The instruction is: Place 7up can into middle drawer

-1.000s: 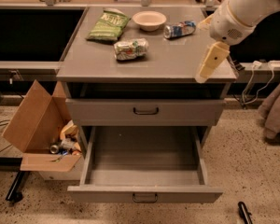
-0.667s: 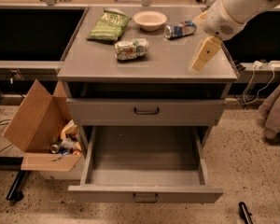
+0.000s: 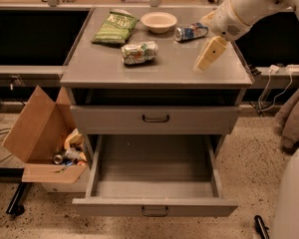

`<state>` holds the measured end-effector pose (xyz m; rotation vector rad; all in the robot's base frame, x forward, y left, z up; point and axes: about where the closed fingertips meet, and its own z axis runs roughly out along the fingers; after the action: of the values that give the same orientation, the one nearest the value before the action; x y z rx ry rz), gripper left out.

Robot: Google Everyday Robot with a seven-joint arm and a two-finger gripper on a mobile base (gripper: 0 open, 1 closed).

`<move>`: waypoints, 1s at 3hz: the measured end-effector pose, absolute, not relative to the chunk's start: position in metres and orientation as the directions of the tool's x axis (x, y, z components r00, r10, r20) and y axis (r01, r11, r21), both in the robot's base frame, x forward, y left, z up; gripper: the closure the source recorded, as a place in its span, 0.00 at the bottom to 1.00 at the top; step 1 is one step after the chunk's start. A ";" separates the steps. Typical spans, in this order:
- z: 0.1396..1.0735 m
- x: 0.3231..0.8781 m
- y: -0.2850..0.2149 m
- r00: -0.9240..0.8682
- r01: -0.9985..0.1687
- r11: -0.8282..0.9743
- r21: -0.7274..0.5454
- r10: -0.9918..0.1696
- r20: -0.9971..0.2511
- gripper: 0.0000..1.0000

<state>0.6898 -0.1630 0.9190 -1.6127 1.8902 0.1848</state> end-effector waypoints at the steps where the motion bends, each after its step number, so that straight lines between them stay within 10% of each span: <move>1: 0.914 0.704 -0.151 -0.054 -0.926 0.256 -0.276 -0.816 -0.575 0.00; 3: 0.907 0.737 -0.108 -0.081 -0.914 0.321 -0.247 -0.742 -0.665 0.00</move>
Offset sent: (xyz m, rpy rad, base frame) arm 0.0540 0.0513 -0.0048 0.1388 -0.0008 -0.0446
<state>0.7367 -0.1081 0.9069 -1.4671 1.8655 0.3019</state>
